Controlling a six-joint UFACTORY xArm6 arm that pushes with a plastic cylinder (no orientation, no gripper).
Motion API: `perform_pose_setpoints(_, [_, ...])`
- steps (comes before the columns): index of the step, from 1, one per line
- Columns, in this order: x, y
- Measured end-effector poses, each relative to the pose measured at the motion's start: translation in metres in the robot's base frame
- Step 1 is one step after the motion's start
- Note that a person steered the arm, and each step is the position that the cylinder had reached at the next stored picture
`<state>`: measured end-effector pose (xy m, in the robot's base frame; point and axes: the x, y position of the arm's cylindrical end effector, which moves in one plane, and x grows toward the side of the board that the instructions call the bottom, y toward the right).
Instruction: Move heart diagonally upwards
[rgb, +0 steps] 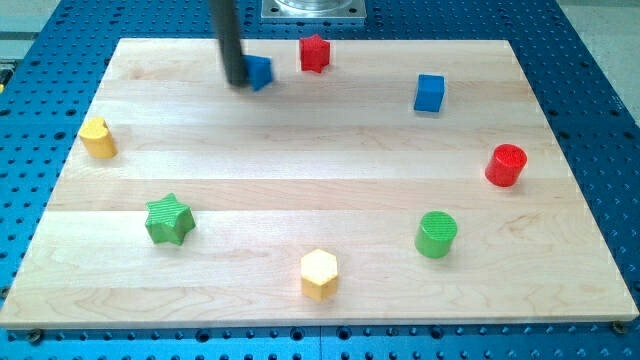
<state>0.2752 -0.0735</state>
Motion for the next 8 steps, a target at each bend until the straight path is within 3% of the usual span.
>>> perform_pose_setpoints(1, [0.007,0.010])
perform_pose_setpoints(2, [0.042,-0.002])
perform_pose_setpoints(3, [0.107,-0.058])
perform_pose_setpoints(4, [0.161,-0.170])
perform_pose_setpoints(5, [0.190,-0.231])
perform_pose_setpoints(6, [0.162,-0.208])
perform_pose_setpoints(7, [0.116,-0.128])
perform_pose_setpoints(8, [0.109,-0.150])
